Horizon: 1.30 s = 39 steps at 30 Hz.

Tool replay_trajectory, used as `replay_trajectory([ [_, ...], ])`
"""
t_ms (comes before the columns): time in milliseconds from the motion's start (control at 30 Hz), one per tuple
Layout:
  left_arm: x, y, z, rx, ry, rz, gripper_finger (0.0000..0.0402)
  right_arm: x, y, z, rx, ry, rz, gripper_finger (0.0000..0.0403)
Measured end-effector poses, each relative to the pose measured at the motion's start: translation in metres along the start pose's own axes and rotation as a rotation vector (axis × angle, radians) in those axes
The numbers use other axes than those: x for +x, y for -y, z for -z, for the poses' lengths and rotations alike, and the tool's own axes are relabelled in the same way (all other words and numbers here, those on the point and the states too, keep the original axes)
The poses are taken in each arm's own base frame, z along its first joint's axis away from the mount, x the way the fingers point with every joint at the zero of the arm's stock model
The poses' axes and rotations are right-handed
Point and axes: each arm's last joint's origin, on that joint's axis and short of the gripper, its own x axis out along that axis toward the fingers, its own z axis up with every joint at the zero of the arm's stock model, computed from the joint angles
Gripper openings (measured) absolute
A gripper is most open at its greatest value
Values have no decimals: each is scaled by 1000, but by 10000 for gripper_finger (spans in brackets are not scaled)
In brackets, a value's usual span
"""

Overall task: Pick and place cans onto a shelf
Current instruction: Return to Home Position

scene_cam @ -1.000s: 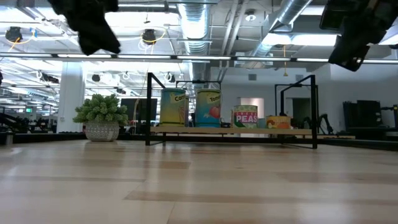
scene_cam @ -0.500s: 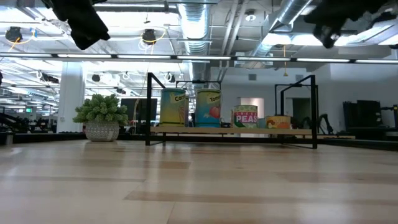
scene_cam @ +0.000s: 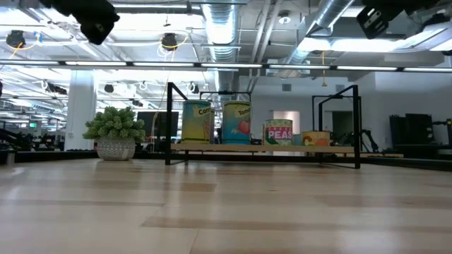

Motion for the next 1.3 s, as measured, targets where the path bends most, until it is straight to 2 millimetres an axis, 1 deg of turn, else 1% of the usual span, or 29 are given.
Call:
replay_trajectory([
  [167,0,-5,20,-12,94,3,68,-6,0,2,-1,2,1,33],
  [300,2,-7,37,-49,155,11,68,-8,2,14,-1,8,0,33],
  [400,3,-9,44,-89,232,4,68,-6,3,25,-4,48,-6,33],
  [467,4,-12,47,-131,285,-46,68,-7,5,33,-7,88,-13,33],
  [567,7,-16,59,-158,304,-123,68,-7,7,49,2,125,-19,33],
  [700,12,-18,66,-149,383,-102,68,-6,10,69,34,185,-32,33],
  [867,19,-22,81,-155,431,-104,68,-6,12,86,31,255,-45,33],
  [967,21,-24,89,-196,449,-130,68,-8,13,91,30,285,-50,33],
  [1100,21,-27,96,-213,491,-160,68,-12,13,92,13,315,-53,33],
  [1200,23,-28,103,-203,552,-152,68,-15,13,92,-24,327,-49,33],
  [1300,25,-29,111,-203,583,-142,68,-16,13,92,-24,329,-50,33],
])
